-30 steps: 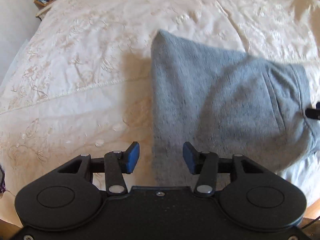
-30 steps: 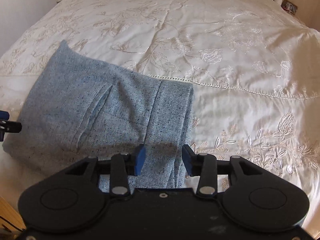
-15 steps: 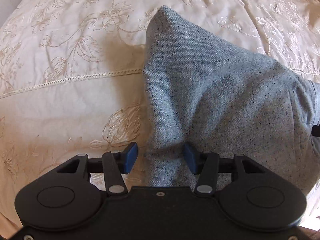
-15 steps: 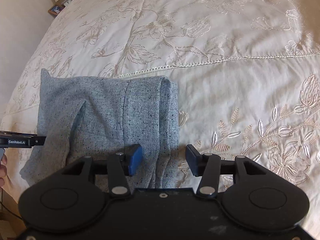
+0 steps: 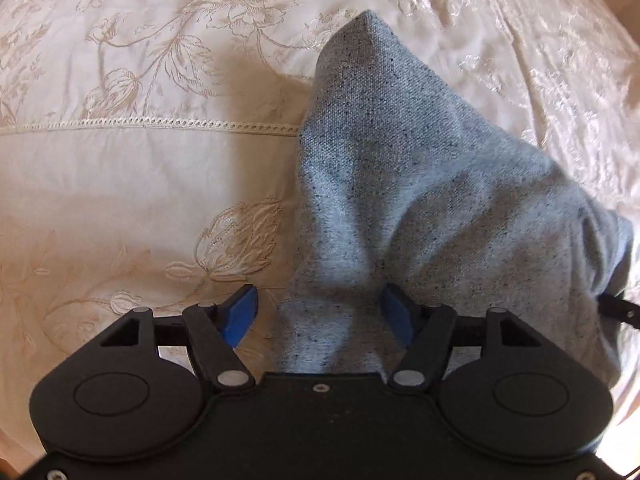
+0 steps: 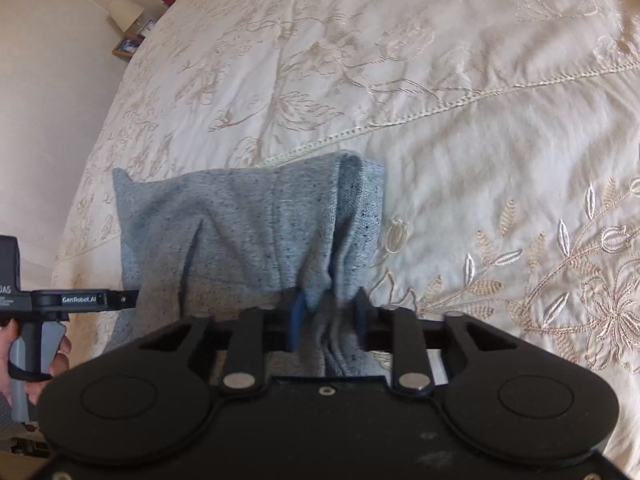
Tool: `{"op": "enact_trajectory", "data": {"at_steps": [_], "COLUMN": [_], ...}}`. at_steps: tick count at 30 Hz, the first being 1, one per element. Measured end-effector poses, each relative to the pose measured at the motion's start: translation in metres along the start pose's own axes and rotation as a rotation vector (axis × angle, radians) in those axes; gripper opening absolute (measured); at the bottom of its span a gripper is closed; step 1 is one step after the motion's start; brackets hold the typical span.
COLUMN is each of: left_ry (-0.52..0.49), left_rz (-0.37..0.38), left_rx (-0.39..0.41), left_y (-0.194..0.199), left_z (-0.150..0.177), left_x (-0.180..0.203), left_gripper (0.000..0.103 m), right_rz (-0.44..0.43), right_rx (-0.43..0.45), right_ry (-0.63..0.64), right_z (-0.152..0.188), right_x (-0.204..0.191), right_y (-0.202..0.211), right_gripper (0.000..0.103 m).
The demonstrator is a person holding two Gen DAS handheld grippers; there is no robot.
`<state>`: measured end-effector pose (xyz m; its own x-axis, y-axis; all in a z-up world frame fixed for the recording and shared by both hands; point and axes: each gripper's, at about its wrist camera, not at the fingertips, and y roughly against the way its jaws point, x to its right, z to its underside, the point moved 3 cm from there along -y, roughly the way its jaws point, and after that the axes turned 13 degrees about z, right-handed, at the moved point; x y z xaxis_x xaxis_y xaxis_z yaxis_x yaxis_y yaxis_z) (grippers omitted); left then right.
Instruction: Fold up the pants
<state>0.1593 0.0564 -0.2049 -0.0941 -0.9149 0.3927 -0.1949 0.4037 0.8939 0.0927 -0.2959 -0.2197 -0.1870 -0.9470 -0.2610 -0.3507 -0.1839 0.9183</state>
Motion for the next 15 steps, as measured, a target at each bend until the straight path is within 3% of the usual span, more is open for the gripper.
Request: {"op": "enact_trajectory", "data": {"at_steps": [3,7,10,12,13,14,15], "left_ry": [0.004,0.021,-0.034,-0.045,-0.034,-0.013,0.006], "left_rz": [0.035,0.077,0.053,0.052,0.058,0.065,0.072], "left_rx": [0.019,-0.018,-0.033,-0.016,-0.006,0.000,0.007], "left_y": [0.013,0.009,-0.003,-0.010,-0.013,-0.015,-0.017], "left_z": [0.005,0.014,0.012,0.008,0.006,0.003,0.002], "left_x": [-0.007,-0.012,0.001,0.008,0.010,0.009,0.009], "left_gripper": [0.069,0.070,0.076,0.078,0.078,0.077,0.073], "right_rz": [0.010,-0.004,0.006,0.009,0.018,0.033,0.027], "right_rx": [0.015,0.003,0.000,-0.006,-0.011,-0.026,-0.037], "right_ry": [0.059,0.019,0.024,0.017,0.007,-0.015,-0.040], "right_z": [-0.001,-0.001,0.002,0.000,0.000,-0.001,-0.001], "right_x": [-0.008,0.001,0.002,0.003,0.005,0.008,0.012], "right_y": [0.008,0.006,0.003,-0.001,-0.003,-0.006,-0.010], "right_gripper": [0.019,0.019,0.020,0.029,0.038,0.045,0.045]}}
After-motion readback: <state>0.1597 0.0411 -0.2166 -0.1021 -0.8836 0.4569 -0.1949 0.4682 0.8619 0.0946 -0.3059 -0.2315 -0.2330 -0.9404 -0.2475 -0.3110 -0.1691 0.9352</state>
